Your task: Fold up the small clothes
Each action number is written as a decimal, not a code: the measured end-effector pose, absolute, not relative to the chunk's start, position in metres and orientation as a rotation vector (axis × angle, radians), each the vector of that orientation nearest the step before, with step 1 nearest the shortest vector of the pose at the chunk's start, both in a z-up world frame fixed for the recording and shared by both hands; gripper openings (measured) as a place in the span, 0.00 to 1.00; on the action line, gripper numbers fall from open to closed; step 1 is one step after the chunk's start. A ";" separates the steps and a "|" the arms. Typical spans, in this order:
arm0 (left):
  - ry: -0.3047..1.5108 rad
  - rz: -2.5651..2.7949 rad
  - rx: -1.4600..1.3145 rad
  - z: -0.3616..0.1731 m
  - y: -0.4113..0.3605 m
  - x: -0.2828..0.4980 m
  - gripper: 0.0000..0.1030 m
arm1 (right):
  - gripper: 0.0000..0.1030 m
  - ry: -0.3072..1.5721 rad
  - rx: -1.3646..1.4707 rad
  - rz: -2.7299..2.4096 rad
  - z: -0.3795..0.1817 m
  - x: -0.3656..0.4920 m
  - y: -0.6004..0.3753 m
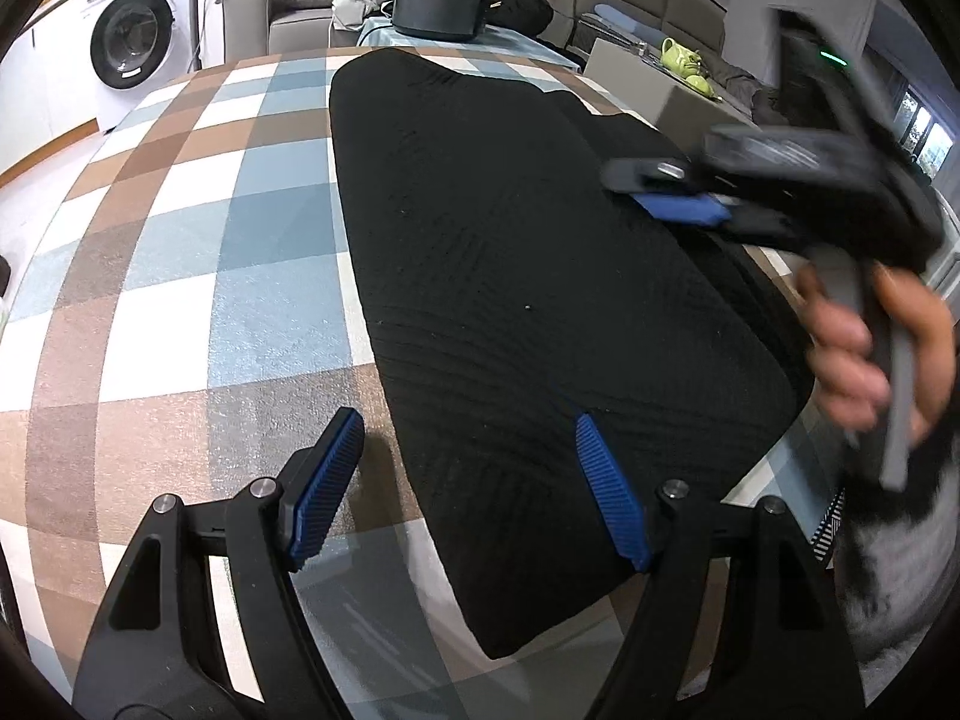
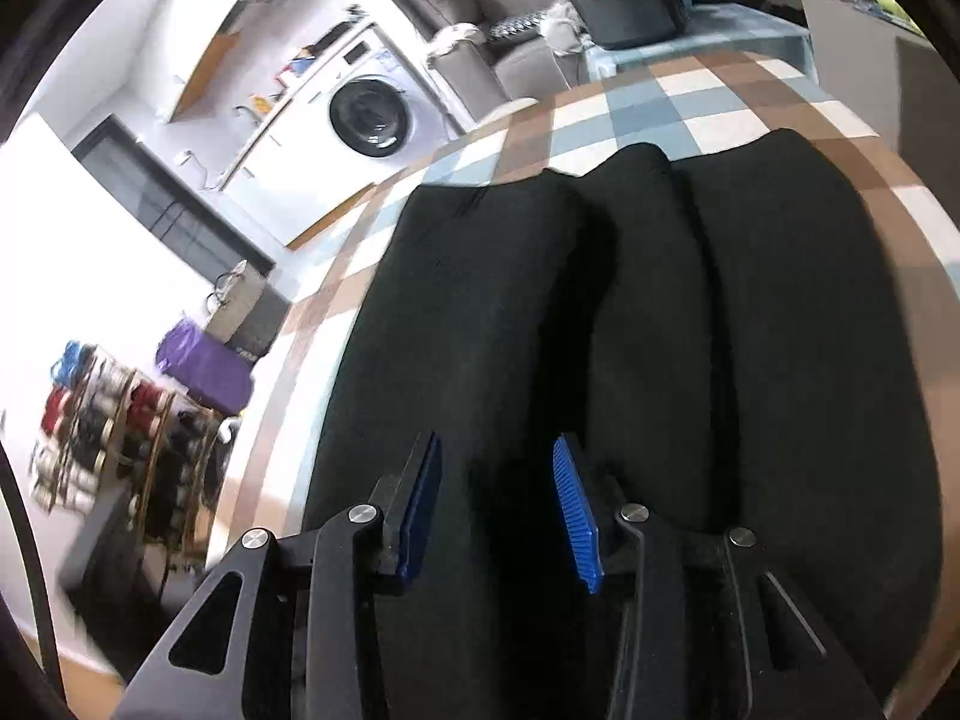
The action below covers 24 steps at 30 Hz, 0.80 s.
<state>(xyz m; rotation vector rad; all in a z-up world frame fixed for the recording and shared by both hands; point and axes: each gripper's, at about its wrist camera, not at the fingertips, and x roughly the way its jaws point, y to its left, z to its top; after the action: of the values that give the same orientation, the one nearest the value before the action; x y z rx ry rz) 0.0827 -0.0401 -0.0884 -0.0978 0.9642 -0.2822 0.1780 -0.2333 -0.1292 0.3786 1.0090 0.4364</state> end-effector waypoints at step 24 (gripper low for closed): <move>0.844 -0.368 -0.151 -0.068 -0.034 0.110 0.30 | 0.22 0.904 0.219 0.591 -0.119 0.119 -0.218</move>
<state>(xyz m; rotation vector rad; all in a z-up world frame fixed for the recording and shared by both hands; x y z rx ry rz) 0.1095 -0.0337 -0.0678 -0.1513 0.8440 -0.3684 0.1192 -0.2182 -0.1187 0.2190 0.9038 0.5915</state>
